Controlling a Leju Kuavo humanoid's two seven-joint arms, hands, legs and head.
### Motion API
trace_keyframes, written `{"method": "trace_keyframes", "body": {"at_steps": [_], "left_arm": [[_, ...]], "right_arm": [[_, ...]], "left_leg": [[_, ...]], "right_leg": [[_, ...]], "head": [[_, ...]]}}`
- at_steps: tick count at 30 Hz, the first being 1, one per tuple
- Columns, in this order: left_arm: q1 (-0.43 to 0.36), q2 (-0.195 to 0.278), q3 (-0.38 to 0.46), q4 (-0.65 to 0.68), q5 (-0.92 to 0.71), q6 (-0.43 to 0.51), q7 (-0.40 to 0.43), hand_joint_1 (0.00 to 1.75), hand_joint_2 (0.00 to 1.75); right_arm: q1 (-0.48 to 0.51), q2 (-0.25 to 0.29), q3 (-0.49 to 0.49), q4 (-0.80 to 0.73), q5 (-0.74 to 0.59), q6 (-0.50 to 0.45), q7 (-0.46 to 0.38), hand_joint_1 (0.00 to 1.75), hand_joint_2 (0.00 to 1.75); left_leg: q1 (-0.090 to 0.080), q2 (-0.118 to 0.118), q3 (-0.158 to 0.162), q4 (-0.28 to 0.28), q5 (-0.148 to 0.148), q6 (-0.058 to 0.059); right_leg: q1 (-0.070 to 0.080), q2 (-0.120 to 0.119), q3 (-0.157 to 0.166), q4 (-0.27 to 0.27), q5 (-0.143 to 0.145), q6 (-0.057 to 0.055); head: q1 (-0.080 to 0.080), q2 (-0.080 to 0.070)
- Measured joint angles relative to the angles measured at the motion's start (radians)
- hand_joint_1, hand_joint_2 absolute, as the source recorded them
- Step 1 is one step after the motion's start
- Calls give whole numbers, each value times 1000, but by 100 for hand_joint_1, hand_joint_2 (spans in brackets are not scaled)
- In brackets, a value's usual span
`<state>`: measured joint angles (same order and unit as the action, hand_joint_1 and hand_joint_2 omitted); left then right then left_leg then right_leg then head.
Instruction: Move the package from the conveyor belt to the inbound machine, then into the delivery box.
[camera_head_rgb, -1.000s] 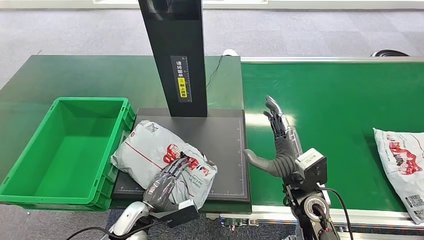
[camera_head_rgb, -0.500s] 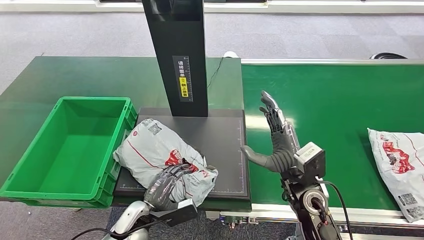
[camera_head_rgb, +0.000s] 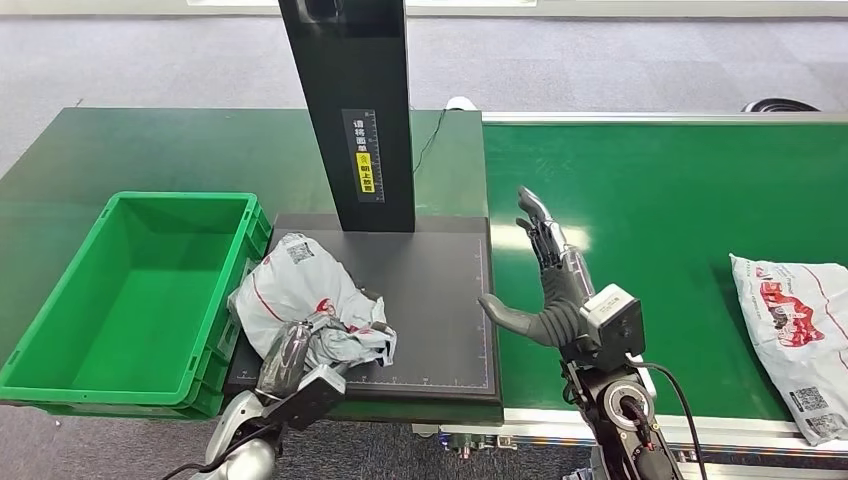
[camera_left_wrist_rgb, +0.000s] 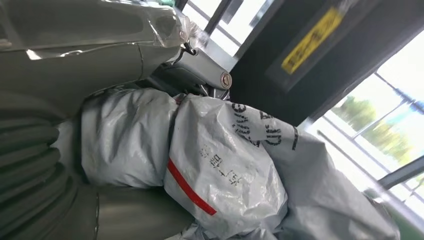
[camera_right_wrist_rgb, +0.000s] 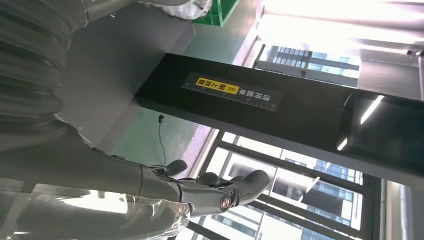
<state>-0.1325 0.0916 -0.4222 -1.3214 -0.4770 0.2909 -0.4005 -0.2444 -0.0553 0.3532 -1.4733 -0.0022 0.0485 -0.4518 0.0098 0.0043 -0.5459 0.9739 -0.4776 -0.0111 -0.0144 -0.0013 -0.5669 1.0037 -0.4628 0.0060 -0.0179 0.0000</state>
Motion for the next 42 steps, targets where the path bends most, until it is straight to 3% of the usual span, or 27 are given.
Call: {"method": "trace_keyframes", "body": {"at_steps": [6,17,23,29,34,42], "left_arm": [[21,3,56,-147,186,28,-99,175,175],[26,6,247,-430,596,-76,-198,175,175],[24,-1,364,-560,721,-78,-233,173,175],[24,-28,513,-642,730,42,-273,174,175],[12,-39,625,-648,666,157,-267,164,175],[-26,-29,670,-582,606,178,-209,154,175]], "right_arm": [[10,0,0,6,11,-5,5,0,175],[17,0,0,43,18,-14,-6,0,175],[26,0,-2,45,17,-17,-6,0,175],[41,0,-4,44,17,-20,-6,0,175],[48,6,-5,42,20,-31,0,0,175],[52,21,-5,39,30,-35,3,0,175]], "left_leg": [[0,0,-3,0,0,0],[0,0,-4,0,0,0],[0,0,-5,0,0,0],[0,1,-6,0,0,0],[0,0,-6,0,0,0],[0,1,-6,0,0,0]], "right_leg": [[0,0,-3,0,0,0],[0,0,-5,0,0,0],[0,0,-6,0,0,0],[0,0,-6,0,0,0],[0,0,-6,0,0,0],[0,0,-6,0,0,0]], "head": [[0,0],[0,0],[0,0],[0,0],[0,0],[0,0]]}}
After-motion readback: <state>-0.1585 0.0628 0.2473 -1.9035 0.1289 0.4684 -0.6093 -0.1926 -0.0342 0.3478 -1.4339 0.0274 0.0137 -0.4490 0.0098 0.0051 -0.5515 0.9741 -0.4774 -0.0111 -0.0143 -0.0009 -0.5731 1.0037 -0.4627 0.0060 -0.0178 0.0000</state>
